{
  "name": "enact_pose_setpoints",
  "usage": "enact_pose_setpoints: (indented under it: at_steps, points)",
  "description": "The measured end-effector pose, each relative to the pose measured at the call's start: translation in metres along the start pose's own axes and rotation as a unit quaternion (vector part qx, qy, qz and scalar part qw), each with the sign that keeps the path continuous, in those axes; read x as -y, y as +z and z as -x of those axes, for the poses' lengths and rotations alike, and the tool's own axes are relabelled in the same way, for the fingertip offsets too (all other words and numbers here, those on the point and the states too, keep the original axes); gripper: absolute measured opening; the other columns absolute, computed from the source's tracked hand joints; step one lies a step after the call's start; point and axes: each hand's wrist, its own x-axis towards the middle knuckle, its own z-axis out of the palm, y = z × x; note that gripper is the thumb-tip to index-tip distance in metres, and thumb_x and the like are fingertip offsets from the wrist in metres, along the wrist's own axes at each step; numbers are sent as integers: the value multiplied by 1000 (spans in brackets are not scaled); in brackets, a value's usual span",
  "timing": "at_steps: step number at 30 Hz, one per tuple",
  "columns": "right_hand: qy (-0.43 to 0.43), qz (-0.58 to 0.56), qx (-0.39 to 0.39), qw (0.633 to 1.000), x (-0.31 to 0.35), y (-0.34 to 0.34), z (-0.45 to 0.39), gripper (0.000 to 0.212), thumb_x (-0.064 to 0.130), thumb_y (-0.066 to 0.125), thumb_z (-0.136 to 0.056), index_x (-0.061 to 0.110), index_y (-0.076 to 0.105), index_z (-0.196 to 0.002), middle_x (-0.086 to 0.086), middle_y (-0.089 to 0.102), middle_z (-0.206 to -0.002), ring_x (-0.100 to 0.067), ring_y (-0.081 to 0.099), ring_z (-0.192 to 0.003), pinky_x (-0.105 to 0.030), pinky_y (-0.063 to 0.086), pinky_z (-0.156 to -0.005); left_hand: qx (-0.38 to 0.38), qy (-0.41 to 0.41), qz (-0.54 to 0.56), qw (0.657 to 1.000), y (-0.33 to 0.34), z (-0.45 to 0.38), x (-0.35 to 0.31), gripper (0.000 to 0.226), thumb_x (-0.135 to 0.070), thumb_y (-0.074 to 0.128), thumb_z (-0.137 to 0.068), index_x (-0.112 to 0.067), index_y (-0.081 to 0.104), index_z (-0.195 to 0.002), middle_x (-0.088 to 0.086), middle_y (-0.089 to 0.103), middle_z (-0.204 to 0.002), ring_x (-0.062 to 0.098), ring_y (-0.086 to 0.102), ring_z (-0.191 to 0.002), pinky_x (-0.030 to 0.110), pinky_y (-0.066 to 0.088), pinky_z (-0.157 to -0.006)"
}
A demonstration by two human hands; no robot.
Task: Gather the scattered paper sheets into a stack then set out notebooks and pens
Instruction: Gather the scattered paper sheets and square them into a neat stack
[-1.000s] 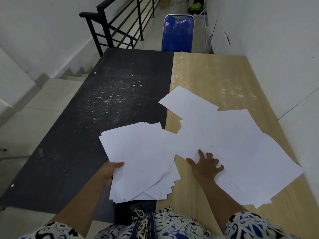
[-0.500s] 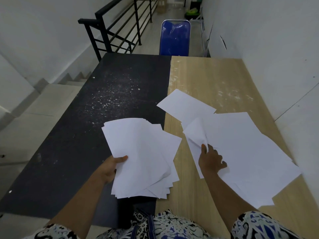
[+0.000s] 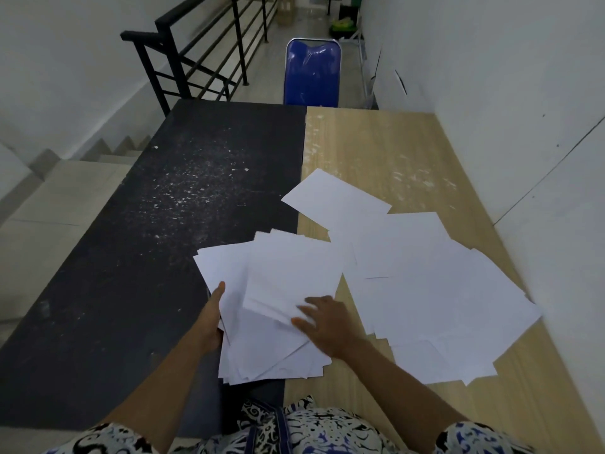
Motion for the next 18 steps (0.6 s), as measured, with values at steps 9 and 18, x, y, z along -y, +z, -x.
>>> enact_pose_setpoints:
  at_steps: [9,18]
  points:
    - [18,-52,117,992,0,9,8,96,90,9,-69,35,51,-135,10,33,-154,-12,22,-145,-41,19,-117,-53,47,-124,990,1,-1,13,50,-2,75,-80,2,56,-126,15,63,-119,31,62,-103,43,49,-95]
    - [364,-475,-16,801,-6,-27,-13,73,65,71,-71,23,49,-126,-3,62,-105,-17,65,-86,-28,50,-72,91,30,-70,993,4,13,-29,39,-11,68,-84,-9,61,-122,14,68,-117,34,64,-108,48,53,-88]
